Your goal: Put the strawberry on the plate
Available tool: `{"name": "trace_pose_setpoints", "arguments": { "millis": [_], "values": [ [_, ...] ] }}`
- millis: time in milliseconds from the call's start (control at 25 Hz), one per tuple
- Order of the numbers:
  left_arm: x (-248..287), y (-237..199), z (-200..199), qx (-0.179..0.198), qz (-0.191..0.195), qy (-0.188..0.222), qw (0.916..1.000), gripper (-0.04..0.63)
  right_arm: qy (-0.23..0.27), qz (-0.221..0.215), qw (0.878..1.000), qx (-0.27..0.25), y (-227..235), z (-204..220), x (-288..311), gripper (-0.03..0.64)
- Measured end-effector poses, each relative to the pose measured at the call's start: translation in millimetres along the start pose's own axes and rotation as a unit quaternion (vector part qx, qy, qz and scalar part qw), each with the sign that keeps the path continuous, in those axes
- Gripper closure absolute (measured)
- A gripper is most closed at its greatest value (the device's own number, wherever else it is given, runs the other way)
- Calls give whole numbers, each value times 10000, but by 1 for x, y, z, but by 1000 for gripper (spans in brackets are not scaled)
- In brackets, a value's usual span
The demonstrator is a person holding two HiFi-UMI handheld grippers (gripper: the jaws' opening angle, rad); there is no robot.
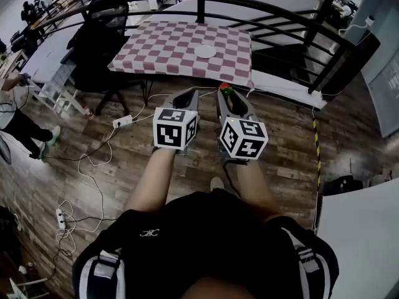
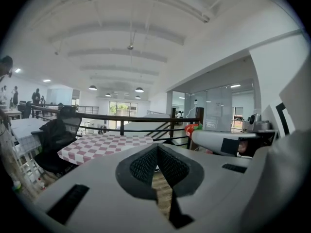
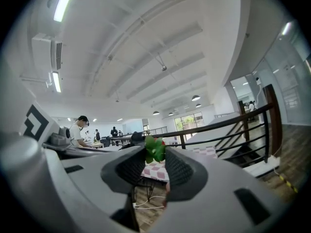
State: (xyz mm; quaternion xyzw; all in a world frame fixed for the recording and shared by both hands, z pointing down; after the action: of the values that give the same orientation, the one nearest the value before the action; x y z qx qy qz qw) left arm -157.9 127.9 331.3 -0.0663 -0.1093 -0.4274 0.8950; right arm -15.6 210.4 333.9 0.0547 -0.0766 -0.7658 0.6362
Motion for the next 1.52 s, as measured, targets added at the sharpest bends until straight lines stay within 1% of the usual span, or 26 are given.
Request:
{"name": "trace_pose_setpoints", "arguments": {
  "millis": [120,360,560,720,880,1040,1200,1320,1520],
  "values": [
    [28,5,-6,16,-100,-11,9999,603,-57,-80,10000,11,28,-6,17,482],
    [82,23,-15,-4,-177,39,9998,603,-160,-455,9988,106,84,-15,46,483],
    [121,33,-19,-11,-407,-36,9992,603,-322,-658,9971,200,127,-18,68,483],
    [143,40,-21,-83,-562,-27,9984,603,-402,-762,9962,143,153,-21,79,483],
    [164,43,-18,-91,-594,-161,9981,603,-410,-736,9962,232,174,-21,92,483],
    [184,36,-16,-122,-652,-211,9976,603,-478,-740,9960,158,186,-18,109,483],
    [210,26,-18,-102,-614,-219,9978,603,-546,-715,9959,130,198,-16,136,483],
    [237,9,-17,-134,-595,-217,9979,603,-541,-624,9966,20,208,-11,163,482],
    [288,-26,-23,-125,-526,-237,9983,603,-553,-487,9973,67,227,-8,217,483]
  ]
}}
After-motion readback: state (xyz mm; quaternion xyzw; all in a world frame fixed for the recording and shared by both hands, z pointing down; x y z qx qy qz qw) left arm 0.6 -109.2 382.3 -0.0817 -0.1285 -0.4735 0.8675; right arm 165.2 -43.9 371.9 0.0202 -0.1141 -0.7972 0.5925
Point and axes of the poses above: the fingertips, and each gripper's own axes: x forward along the fingers, y to its right, z out of its underside, the point moved 9 cm from there along -x, backward along the fingers, and after that the axes turned 14 degrees about -z, right-handed, at the moved point
